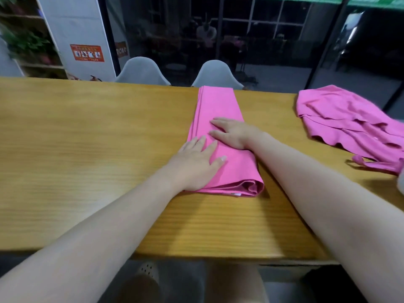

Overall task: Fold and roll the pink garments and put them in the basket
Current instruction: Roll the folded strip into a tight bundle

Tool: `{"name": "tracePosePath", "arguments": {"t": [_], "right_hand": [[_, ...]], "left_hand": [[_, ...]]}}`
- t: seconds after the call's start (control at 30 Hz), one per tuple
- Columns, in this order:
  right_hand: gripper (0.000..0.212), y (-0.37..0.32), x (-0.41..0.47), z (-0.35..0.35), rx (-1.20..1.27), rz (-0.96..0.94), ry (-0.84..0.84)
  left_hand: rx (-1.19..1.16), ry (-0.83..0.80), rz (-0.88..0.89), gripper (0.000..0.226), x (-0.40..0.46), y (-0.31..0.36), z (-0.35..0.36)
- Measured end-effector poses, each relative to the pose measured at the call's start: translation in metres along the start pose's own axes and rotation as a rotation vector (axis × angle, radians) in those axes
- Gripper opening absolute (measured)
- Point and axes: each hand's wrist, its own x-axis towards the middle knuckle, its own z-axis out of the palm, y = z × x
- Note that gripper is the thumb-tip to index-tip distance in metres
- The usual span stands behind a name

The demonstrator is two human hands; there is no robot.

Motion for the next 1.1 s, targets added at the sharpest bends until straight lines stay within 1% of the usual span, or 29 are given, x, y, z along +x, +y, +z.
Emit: {"name": "tracePosePath", "arguments": {"t": [0.07, 0.1, 0.13, 0.2, 0.23, 0.3, 0.33, 0.4, 0.47, 0.53, 0.57, 0.6, 0.67, 0.73, 0.77, 0.8, 0.83, 0.93, 1.0, 1.03, 1.1], "right_hand": [[0.059, -0.001, -0.002, -0.004, -0.044, -0.036, 0.047], [0.054, -0.003, -0.008, -0.006, -0.058, -0.067, 0.08], [0.05, -0.006, -0.016, -0.006, -0.054, -0.103, 0.11], [0.048, -0.011, -0.045, -0.003, 0.006, -0.151, 0.115], [0.049, -0.014, -0.064, -0.001, 0.041, -0.172, 0.098], [0.048, -0.018, -0.103, 0.001, 0.073, -0.242, 0.082], [0.045, -0.019, -0.121, 0.001, 0.065, -0.299, 0.112], [0.032, -0.022, -0.151, -0.001, 0.045, -0.41, 0.197], [0.014, -0.025, -0.172, -0.002, 0.077, -0.432, 0.24], [0.003, -0.025, -0.182, -0.003, 0.13, -0.417, 0.242], [0.003, -0.025, -0.183, -0.006, 0.152, -0.419, 0.247], [0.007, -0.026, -0.183, -0.009, 0.157, -0.429, 0.247], [0.026, -0.032, -0.179, -0.018, 0.093, -0.475, 0.205], [0.046, -0.038, -0.174, -0.022, -0.014, -0.532, 0.147], [0.051, -0.04, -0.171, -0.022, -0.049, -0.558, 0.124], [0.051, -0.04, -0.169, -0.02, -0.061, -0.58, 0.114], [0.047, -0.038, -0.167, -0.02, -0.058, -0.595, 0.118], [0.024, -0.029, -0.159, -0.022, -0.039, -0.611, 0.138], [0.01, -0.021, -0.158, -0.022, 0.038, -0.594, 0.145], [0.006, -0.016, -0.159, -0.021, 0.106, -0.576, 0.142], [0.01, -0.009, -0.159, -0.019, 0.254, -0.519, 0.145]], "left_hand": [[0.0, 0.118, 0.078, 0.074, -0.003, -0.003, 0.0], [0.013, 0.149, 0.154, 0.074, -0.01, -0.006, -0.001], [0.017, 0.143, 0.236, 0.076, -0.018, -0.009, -0.002], [-0.028, 0.038, 0.335, 0.079, -0.039, -0.019, -0.004], [-0.048, -0.023, 0.349, 0.078, -0.049, -0.025, -0.006], [-0.082, -0.07, 0.362, 0.074, -0.062, -0.039, -0.01], [-0.092, -0.053, 0.371, 0.071, -0.065, -0.043, -0.013], [-0.054, 0.075, 0.425, 0.062, -0.068, -0.046, -0.021], [0.027, 0.215, 0.535, 0.049, -0.066, -0.041, -0.026], [0.049, 0.267, 0.629, 0.039, -0.062, -0.03, -0.03], [0.056, 0.27, 0.658, 0.036, -0.06, -0.024, -0.032], [0.07, 0.274, 0.677, 0.034, -0.057, -0.019, -0.033], [0.077, 0.295, 0.712, 0.031, -0.051, -0.014, -0.034], [0.008, 0.303, 0.732, 0.022, -0.045, -0.016, -0.031], [-0.038, 0.304, 0.724, 0.017, -0.042, -0.02, -0.029], [-0.083, 0.303, 0.704, 0.014, -0.039, -0.024, -0.028], [-0.138, 0.297, 0.677, 0.013, -0.036, -0.028, -0.028], [-0.383, 0.266, 0.572, 0.011, -0.027, -0.036, -0.031], [-0.496, 0.217, 0.501, 0.007, -0.025, -0.039, -0.031], [-0.515, 0.205, 0.484, 0.007, -0.025, -0.039, -0.03], [-0.522, 0.203, 0.488, 0.012, -0.027, -0.039, -0.029]]}}
